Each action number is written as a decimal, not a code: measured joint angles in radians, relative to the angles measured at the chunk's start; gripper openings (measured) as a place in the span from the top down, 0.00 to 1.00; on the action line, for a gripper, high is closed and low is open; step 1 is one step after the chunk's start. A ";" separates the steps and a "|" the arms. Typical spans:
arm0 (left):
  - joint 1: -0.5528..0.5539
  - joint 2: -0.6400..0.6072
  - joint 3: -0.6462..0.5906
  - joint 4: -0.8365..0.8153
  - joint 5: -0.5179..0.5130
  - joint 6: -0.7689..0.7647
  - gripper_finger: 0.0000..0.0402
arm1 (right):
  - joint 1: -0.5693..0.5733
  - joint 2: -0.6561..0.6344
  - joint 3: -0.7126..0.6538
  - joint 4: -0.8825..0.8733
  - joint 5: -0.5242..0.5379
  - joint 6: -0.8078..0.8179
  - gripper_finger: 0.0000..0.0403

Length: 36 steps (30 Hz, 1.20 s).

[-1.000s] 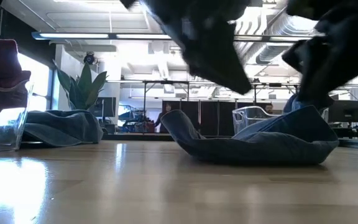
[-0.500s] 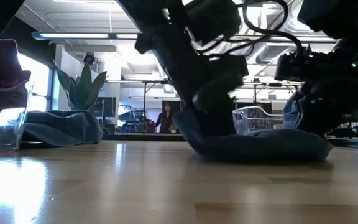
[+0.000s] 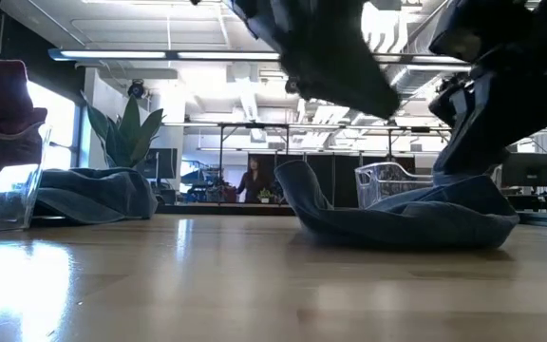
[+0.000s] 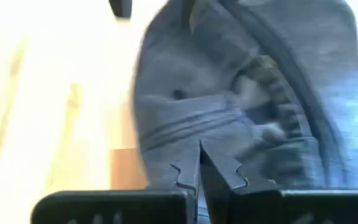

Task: Pick & Place hat
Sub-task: Put the top dark blue cap into the top transparent bin

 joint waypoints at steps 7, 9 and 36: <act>0.034 0.165 0.009 0.182 0.139 -0.038 0.71 | -0.002 0.084 0.000 -0.017 -0.042 0.013 0.99; 0.054 0.190 0.004 0.150 0.171 -0.077 0.71 | -0.004 0.107 0.000 -0.025 -0.058 0.027 0.99; 0.062 -0.006 0.004 -0.165 0.193 -0.108 0.72 | 0.065 -0.016 -0.001 -0.058 0.006 0.011 1.00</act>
